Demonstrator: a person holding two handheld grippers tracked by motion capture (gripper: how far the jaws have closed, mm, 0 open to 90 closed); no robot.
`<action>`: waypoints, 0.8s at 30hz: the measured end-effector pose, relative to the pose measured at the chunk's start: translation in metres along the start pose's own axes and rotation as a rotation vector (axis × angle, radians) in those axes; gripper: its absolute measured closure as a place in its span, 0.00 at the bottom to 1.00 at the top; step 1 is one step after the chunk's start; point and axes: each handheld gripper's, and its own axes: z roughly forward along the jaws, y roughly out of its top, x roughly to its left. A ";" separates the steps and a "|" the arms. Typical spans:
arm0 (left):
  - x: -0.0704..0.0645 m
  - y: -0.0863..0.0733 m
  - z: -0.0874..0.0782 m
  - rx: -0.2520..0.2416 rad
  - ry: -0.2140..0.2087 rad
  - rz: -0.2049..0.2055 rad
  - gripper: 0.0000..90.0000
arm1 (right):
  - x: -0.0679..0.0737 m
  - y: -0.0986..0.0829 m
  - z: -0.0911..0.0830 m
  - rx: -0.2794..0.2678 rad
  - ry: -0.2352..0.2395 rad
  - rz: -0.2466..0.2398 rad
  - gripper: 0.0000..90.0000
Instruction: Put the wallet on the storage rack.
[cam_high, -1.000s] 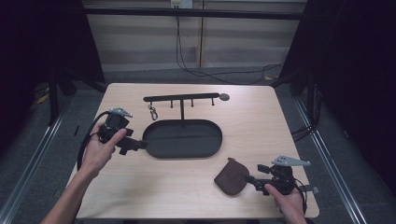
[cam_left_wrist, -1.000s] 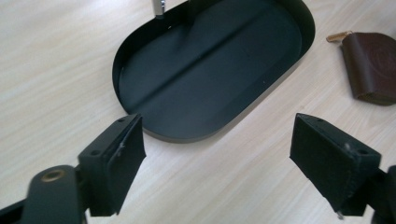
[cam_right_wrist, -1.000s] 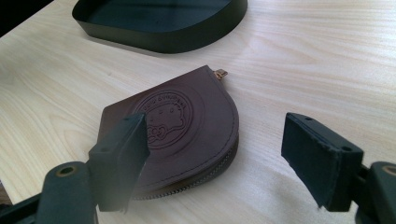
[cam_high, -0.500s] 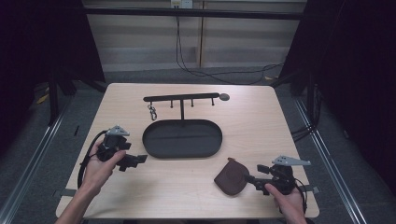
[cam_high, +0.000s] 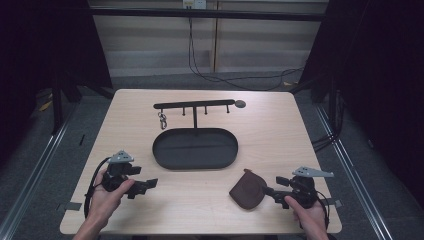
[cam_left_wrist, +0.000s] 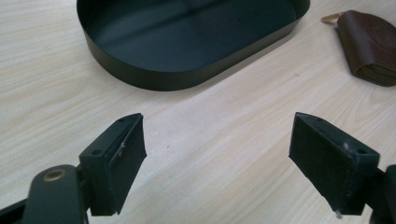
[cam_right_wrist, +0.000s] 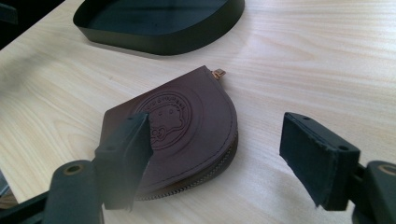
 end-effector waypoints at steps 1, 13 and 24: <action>-0.001 -0.003 -0.001 -0.003 -0.011 -0.007 0.20 | 0.000 0.000 0.000 0.002 0.007 0.004 0.28; -0.006 -0.039 -0.013 -0.040 -0.013 -0.040 0.20 | 0.003 0.009 -0.005 0.027 0.005 -0.001 0.28; -0.015 -0.046 -0.007 -0.037 -0.066 0.007 0.19 | 0.017 0.020 0.003 0.166 -0.009 -0.062 0.22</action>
